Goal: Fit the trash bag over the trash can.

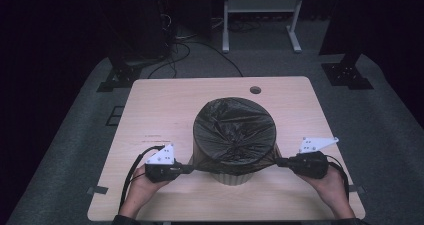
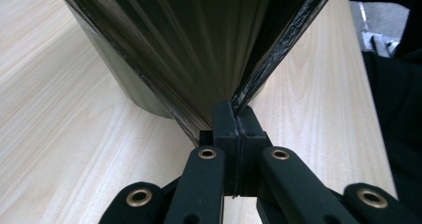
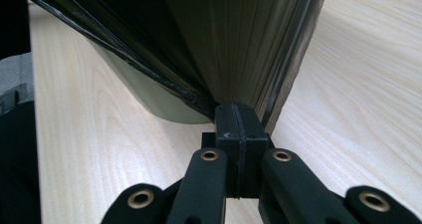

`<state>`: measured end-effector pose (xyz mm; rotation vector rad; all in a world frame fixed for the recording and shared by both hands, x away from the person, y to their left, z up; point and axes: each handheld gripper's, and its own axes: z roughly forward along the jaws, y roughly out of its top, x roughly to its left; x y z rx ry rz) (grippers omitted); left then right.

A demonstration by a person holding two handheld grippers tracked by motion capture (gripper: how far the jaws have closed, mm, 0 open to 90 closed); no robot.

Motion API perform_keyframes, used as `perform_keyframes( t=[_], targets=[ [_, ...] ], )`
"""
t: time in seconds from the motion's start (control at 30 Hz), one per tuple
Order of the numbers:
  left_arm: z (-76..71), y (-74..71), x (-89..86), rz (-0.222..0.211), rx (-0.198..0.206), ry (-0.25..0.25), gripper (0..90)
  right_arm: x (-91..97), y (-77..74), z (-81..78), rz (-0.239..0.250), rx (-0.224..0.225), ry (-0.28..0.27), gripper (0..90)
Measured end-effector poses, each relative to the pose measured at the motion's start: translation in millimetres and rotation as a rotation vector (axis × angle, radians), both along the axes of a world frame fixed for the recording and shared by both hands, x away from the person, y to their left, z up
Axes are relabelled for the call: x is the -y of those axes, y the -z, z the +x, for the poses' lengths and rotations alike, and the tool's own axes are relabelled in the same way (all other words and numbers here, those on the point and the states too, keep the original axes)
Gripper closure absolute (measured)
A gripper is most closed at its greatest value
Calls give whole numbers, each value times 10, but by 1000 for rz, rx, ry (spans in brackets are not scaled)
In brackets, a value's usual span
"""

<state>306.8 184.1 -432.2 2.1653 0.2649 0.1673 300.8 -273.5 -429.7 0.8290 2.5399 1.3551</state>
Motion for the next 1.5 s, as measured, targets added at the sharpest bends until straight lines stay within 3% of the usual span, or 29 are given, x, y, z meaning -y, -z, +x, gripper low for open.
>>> perform_keyframes(
  t=[0.3, 0.4, 0.57, 0.67, 0.9, 1.17, 1.33, 1.4, 1.43, 1.5],
  targets=[
    [2, 25, 48, 54, 36, -31, 895, -34, 48, 46, -15, -9, 11, 900],
    [3, 33, 63, 76, 61, -39, 894, -52, 54, 44, -31, 10, 8, 900],
    [27, 77, 107, 105, 69, -40, 889, -76, 92, 75, -43, 15, 8, 900],
    [48, 116, 127, 122, 56, -42, 887, -75, 102, 83, -50, 22, 9, 900],
    [122, 184, 117, 114, 17, -47, 885, -26, 152, 133, -44, 14, 35, 900],
    [153, 222, 171, 139, 10, -40, 885, -81, 203, 183, -39, -1, 14, 900],
    [166, 235, 165, 132, -14, -30, 885, -99, 219, 196, -38, -9, 8, 900],
    [170, 232, 146, 110, -35, -28, 849, -94, 220, 200, -31, -13, 10, 896],
    [170, 231, 131, 95, -44, -36, 784, -91, 210, 196, -37, -9, 14, 850],
    [162, 231, 97, 59, -73, -41, 630, -88, 213, 200, -81, -14, 30, 642]
  ],
)
